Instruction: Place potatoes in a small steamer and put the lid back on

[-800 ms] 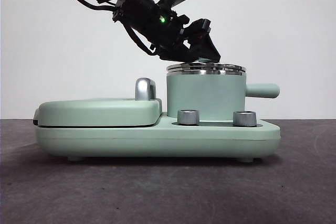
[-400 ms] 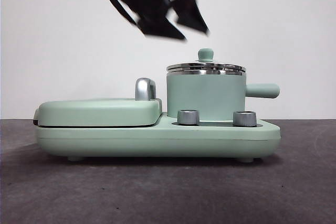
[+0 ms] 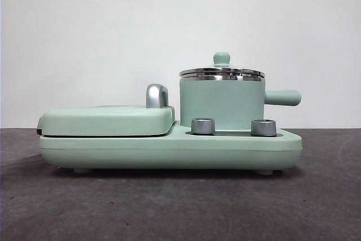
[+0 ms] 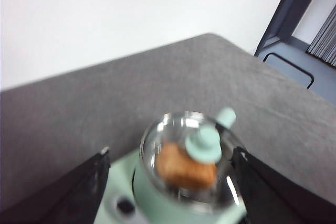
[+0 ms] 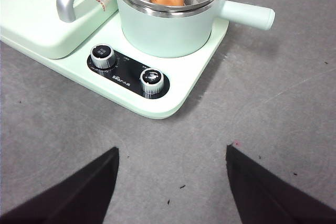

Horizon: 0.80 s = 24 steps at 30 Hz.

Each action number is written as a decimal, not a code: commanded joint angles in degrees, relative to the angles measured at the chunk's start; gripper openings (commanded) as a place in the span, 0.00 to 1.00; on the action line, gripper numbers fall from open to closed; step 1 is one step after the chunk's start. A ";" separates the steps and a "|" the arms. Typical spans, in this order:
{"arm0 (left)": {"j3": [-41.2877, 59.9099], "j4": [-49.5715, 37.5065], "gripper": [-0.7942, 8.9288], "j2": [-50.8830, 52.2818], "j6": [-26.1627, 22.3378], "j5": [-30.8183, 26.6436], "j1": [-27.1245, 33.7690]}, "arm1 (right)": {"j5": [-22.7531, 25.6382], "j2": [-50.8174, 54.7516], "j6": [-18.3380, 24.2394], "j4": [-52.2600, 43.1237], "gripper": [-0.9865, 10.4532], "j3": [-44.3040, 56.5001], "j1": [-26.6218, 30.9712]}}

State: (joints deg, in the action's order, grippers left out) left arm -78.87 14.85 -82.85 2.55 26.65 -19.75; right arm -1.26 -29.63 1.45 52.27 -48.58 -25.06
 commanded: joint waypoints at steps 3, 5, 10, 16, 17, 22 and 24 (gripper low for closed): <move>10.14 0.52 0.47 9.88 -0.04 0.39 1.75 | 0.20 -0.20 -0.39 -0.42 0.36 -0.44 -0.31; 14.60 0.55 0.47 14.03 0.74 0.37 2.14 | 0.20 -0.20 -0.39 -0.42 0.36 -0.44 -0.31; 26.32 1.25 0.47 24.94 4.70 0.15 2.89 | -0.17 -0.20 -0.39 -0.42 0.36 -0.44 -0.31; 34.49 6.71 0.47 35.06 7.63 -0.33 2.97 | -0.28 -0.20 -0.42 -0.37 0.36 -0.44 -0.31; 34.75 8.24 0.47 36.06 7.58 -0.52 2.97 | -0.26 -0.20 -0.42 -0.37 0.36 -0.44 -0.31; 34.77 15.08 0.47 39.17 7.74 -1.22 2.97 | -0.33 -0.17 -0.63 -0.26 0.36 -0.50 -0.31; 34.77 16.11 0.45 39.63 7.54 -1.25 2.95 | -0.24 -0.17 -0.63 -0.26 0.36 -0.50 -0.31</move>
State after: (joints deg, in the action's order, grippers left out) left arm -43.51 31.42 -42.98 9.93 25.45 -16.64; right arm -1.45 -29.63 1.43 52.29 -48.58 -25.06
